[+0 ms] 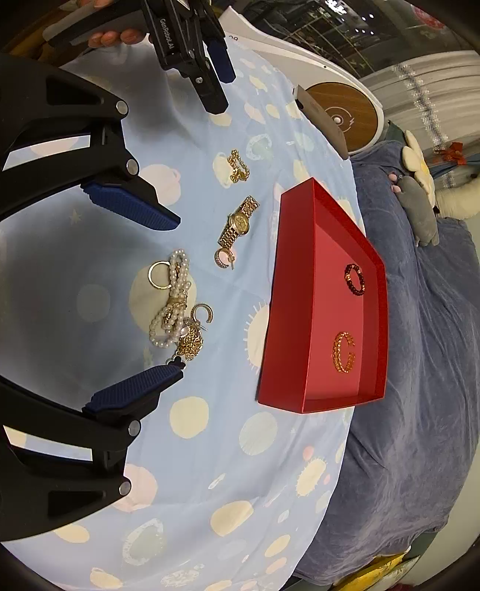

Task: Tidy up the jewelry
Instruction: 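Withdraw both tools from the box back toward the jewelry, then grasp the pearl strand with the right tool and lift it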

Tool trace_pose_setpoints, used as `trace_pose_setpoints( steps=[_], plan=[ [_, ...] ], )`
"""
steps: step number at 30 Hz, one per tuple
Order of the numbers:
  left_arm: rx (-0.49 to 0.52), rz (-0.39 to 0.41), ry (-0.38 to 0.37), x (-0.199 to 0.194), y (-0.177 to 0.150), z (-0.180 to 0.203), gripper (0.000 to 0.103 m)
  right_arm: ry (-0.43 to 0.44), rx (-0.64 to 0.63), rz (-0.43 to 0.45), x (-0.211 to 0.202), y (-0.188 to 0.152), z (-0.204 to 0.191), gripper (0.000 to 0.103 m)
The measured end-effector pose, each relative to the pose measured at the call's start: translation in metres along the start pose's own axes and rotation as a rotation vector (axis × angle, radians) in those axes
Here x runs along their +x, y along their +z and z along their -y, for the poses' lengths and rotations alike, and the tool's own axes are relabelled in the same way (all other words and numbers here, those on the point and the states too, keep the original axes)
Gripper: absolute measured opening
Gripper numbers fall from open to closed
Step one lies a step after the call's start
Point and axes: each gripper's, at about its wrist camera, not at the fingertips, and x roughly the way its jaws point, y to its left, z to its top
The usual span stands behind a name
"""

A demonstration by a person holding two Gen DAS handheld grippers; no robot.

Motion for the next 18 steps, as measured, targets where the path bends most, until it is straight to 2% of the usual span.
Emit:
trace_pose_setpoints(
  steps=[3,6,10,13,18],
  plan=[
    [0.035,-0.003,-0.014,0.003,-0.002,0.006,0.088,0.004,0.007,-0.019,0.009,0.000,0.003,0.070],
    [0.053,-0.019,-0.031,0.007,-0.004,0.010,0.088,0.018,0.004,-0.044,0.017,-0.002,0.003,0.059],
    [0.081,-0.019,-0.033,0.008,-0.007,0.014,0.088,0.082,0.002,-0.101,0.017,-0.010,-0.002,0.029],
    [0.094,-0.018,-0.029,0.008,-0.009,0.013,0.088,0.150,-0.025,-0.133,0.012,-0.019,-0.013,0.016],
    [0.072,-0.018,-0.011,0.009,-0.008,0.009,0.088,0.138,-0.030,-0.111,0.003,-0.023,-0.020,0.018]
  ],
)
